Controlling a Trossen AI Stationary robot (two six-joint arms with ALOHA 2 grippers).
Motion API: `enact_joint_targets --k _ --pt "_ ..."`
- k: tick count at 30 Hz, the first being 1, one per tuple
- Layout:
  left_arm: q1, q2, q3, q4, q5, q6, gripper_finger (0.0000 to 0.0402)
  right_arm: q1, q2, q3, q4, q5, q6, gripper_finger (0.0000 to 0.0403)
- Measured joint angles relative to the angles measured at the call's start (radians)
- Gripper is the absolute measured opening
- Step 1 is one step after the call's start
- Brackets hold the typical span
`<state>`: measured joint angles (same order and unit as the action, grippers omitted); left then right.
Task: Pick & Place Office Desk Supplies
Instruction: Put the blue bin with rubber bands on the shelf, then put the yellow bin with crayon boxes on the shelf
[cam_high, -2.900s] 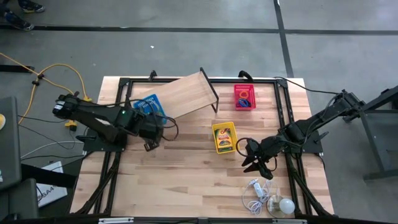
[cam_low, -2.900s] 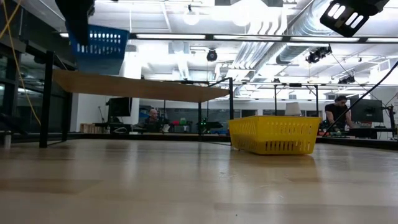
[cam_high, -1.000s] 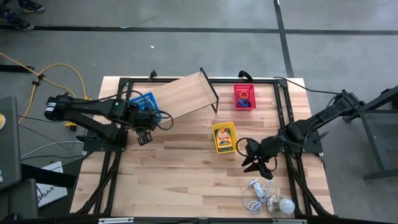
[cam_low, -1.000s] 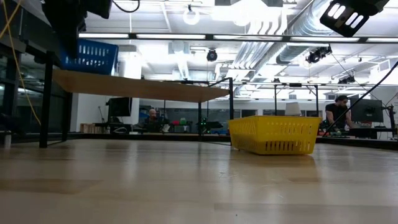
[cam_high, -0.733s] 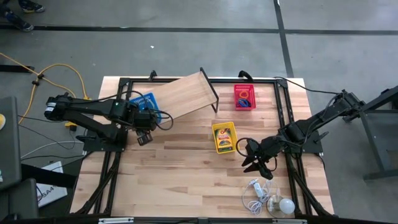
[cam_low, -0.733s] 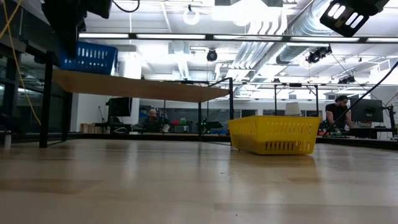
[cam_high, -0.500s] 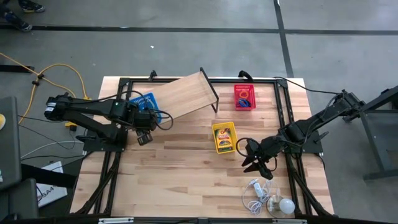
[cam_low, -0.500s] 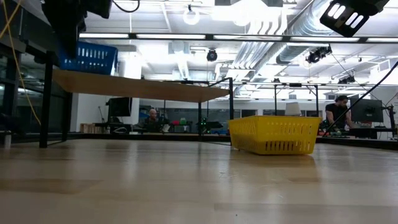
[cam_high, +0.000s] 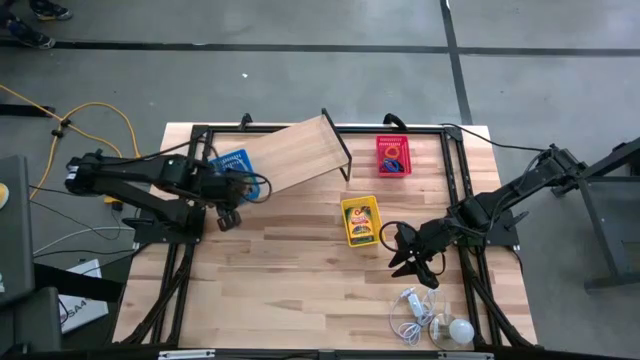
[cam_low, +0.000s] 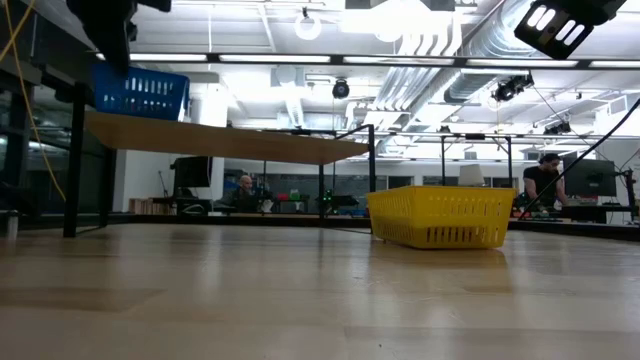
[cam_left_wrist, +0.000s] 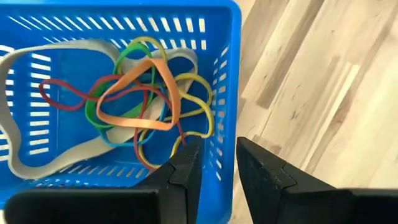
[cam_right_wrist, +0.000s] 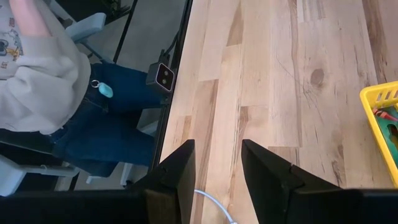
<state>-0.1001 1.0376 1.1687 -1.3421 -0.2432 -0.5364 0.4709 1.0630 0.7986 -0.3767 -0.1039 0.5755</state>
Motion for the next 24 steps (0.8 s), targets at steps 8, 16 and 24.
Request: enact_joint_targets --k 8,16,24 --pt "0.0 -0.08 0.0 0.028 -0.002 0.017 0.0094 0.0 0.0 0.0 0.0 0.0 0.0 0.0119" --pt "0.0 -0.125 0.001 0.077 -0.003 0.069 0.0094 0.0 0.0 0.0 0.0 0.0 0.0 0.0119" --pt "-0.066 -0.091 0.001 0.214 0.071 0.151 0.0094 0.0 0.0 0.0 0.0 0.0 0.0 0.0119"
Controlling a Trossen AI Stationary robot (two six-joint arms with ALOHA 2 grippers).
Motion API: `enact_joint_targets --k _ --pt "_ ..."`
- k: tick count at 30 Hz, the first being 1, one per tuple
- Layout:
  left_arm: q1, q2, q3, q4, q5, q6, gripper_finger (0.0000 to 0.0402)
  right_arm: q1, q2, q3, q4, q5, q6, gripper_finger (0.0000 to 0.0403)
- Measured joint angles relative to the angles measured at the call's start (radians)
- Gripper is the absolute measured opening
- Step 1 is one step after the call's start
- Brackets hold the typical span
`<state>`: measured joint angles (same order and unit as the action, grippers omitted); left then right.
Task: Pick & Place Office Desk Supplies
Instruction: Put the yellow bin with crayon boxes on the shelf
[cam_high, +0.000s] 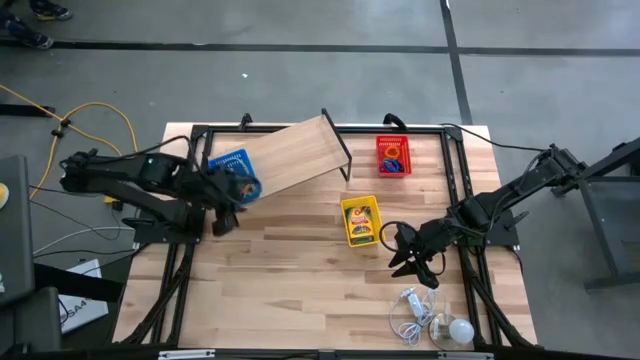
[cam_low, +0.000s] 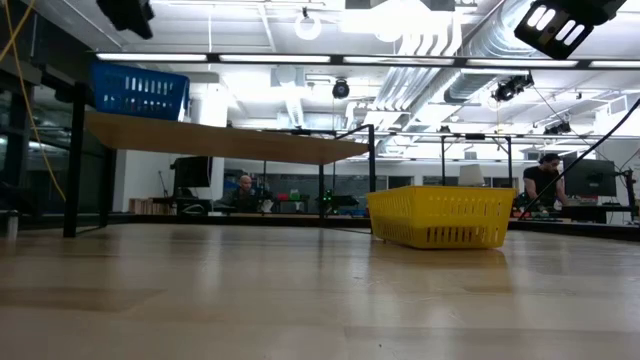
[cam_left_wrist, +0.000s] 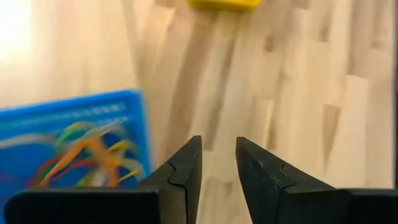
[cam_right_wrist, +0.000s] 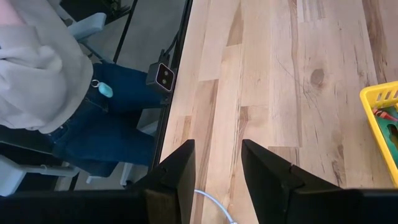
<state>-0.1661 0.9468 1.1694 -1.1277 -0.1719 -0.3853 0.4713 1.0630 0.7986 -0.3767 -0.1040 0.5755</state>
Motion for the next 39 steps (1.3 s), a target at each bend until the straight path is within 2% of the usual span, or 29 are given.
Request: enact_joint_targets --k 7,14,39 --pt "-0.133 0.082 0.0 0.101 -0.031 0.001 0.0094 0.0 0.0 0.0 0.0 0.0 0.0 0.0119" --pt "-0.193 0.116 0.0 0.14 -0.052 -0.005 0.0094 0.0 0.0 0.0 0.0 0.0 0.0 0.0119" --pt "-0.213 0.117 0.0 0.149 -0.043 -0.007 0.0094 0.0 0.0 0.0 0.0 0.0 0.0 0.0119"
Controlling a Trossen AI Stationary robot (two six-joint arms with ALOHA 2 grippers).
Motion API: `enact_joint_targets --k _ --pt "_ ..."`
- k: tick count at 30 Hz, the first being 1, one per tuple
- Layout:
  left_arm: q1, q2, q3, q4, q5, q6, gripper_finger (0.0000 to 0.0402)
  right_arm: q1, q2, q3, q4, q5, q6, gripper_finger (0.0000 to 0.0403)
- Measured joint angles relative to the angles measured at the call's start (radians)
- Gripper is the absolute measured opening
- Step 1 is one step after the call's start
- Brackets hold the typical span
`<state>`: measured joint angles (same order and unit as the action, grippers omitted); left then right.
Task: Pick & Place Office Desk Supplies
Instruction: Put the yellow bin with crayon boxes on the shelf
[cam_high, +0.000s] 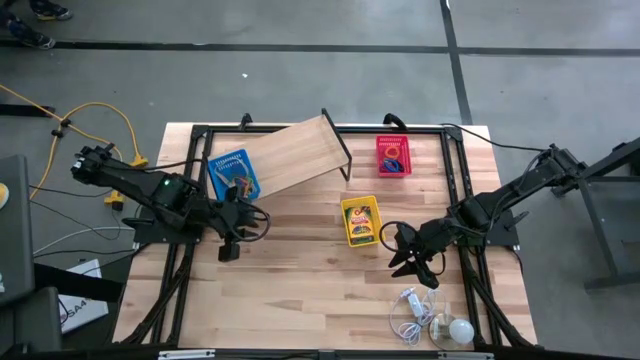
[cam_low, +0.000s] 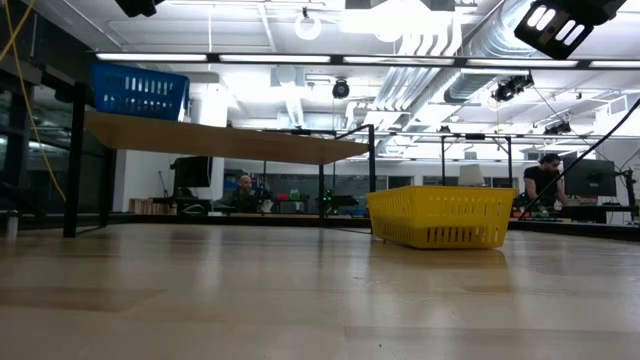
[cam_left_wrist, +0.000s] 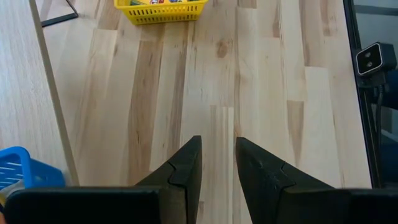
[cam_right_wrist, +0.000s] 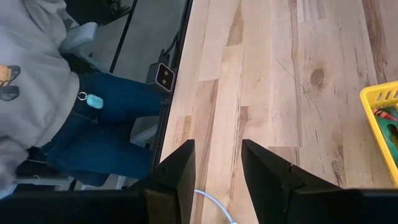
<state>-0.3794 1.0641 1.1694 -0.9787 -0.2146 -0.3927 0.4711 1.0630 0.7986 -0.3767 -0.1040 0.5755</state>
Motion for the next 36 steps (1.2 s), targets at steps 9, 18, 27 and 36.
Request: enact_joint_targets --k 9,18,27,36 --pt "0.0 0.0 0.0 0.0 0.0 0.0 0.0094 0.0 0.0 0.0 0.005 0.0 0.0 0.0119" --pt "0.0 0.0 0.0 0.0 0.001 0.0 0.0094 0.0 0.0 0.0 0.018 0.0 0.0 0.0119" --pt "0.0 0.0 0.0 0.0 0.001 0.0 0.0094 0.0 0.0 0.0 0.018 0.0 0.0 0.0119" --pt "0.0 0.0 0.0 0.0 0.001 0.0 0.0094 0.0 0.0 0.0 0.024 0.0 0.0 0.0119"
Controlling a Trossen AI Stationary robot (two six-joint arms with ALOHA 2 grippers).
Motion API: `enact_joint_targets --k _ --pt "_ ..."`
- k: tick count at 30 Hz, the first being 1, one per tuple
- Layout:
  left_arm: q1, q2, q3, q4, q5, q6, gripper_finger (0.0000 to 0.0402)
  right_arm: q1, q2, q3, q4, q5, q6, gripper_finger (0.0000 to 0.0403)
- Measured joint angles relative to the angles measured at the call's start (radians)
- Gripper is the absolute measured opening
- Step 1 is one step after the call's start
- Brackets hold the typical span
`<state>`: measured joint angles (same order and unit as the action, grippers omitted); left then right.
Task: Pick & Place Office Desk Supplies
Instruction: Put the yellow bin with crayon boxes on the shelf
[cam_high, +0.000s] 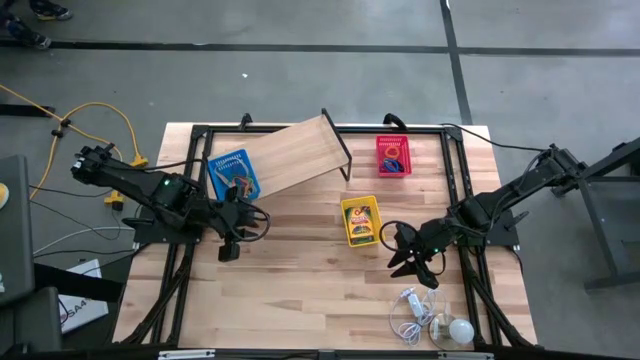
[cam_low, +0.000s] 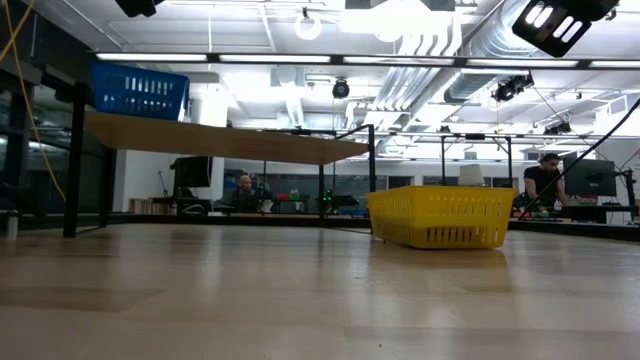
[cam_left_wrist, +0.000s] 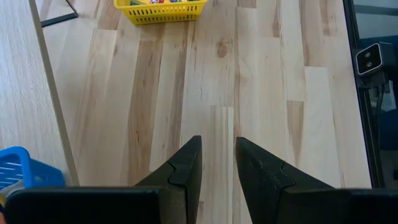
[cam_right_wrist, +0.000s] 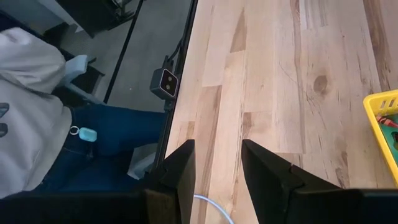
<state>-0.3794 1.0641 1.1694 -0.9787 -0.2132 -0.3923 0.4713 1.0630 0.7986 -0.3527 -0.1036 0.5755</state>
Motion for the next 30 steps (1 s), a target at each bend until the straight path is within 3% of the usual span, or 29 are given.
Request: enact_joint_targets --k 5,11,18,23,30 --pt "0.0 0.0 0.0 0.0 0.0 0.0 0.0094 0.0 0.007 0.0 -0.002 0.008 -0.004 0.0119" --pt "0.0 0.0 0.0 0.0 0.0 0.0 0.0094 -0.003 0.034 0.0 -0.001 0.052 -0.132 0.0119" --pt "0.0 0.0 0.0 0.0 0.0 0.0 0.0094 -0.031 0.166 -0.001 0.079 0.049 -0.32 0.0119" --pt "0.0 0.0 0.0 0.0 0.0 0.0 0.0094 -0.067 0.259 -0.001 0.131 0.052 -0.444 0.0119" --pt "0.0 0.0 0.0 0.0 0.0 0.0 0.0094 -0.18 0.283 -0.001 0.147 0.053 -0.48 0.0119"
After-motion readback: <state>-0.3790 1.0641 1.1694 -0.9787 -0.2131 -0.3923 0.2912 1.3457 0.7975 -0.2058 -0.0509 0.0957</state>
